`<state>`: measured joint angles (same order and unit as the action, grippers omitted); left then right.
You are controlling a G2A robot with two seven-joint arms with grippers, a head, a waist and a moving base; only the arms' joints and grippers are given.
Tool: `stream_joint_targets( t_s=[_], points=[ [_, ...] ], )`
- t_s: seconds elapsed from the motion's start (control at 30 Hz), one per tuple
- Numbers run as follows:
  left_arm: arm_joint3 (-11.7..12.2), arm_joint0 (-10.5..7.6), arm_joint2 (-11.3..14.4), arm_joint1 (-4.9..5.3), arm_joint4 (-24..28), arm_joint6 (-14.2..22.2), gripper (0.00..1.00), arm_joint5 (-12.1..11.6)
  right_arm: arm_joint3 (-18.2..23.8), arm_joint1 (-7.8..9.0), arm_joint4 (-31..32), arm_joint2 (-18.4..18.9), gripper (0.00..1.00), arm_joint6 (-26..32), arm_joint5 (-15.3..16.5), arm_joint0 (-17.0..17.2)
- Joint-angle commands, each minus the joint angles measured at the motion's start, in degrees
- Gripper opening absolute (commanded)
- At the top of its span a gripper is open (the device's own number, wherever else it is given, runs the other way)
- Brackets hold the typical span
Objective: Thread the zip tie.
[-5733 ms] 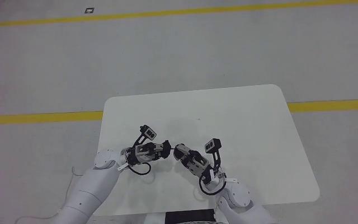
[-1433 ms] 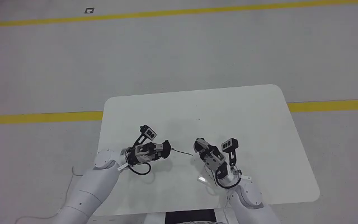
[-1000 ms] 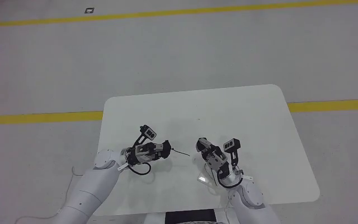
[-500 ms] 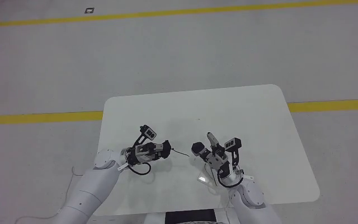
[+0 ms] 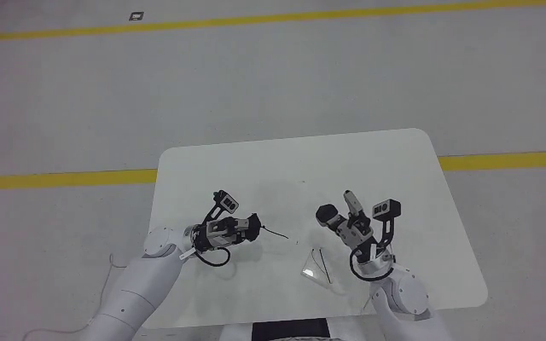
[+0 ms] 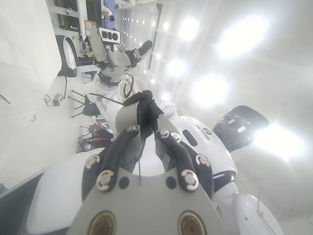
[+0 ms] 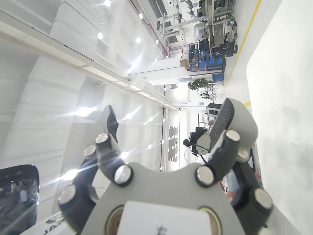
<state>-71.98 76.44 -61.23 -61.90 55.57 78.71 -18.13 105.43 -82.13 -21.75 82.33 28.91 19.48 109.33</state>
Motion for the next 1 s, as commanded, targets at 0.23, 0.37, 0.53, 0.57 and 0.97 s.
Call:
stream_joint_targets(
  t_s=[0.23, 0.37, 0.53, 0.57, 0.97],
  points=[
    [0.00, 0.00, 0.00, 0.00, 0.00, 0.00, 0.00, 0.00, 4.34, -0.78, 3.73, 3.46, 1.00, -0.20, 0.00, 2.34],
    [0.00, 0.00, 0.00, 0.00, 0.00, 0.00, 0.00, 0.00, 4.34, -0.78, 3.73, 3.46, 1.00, -0.20, 0.00, 2.34],
    [0.00, 0.00, 0.00, 0.00, 0.00, 0.00, 0.00, 0.00, 4.34, -0.78, 3.73, 3.46, 1.00, -0.20, 0.00, 2.34],
    [0.00, 0.00, 0.00, 0.00, 0.00, 0.00, 0.00, 0.00, 4.34, -0.78, 3.73, 3.46, 1.00, -0.20, 0.00, 2.34],
    [0.00, 0.00, 0.00, 0.00, 0.00, 0.00, 0.00, 0.00, 4.34, -0.78, 3.73, 3.46, 1.00, -0.20, 0.00, 2.34]
  ],
)
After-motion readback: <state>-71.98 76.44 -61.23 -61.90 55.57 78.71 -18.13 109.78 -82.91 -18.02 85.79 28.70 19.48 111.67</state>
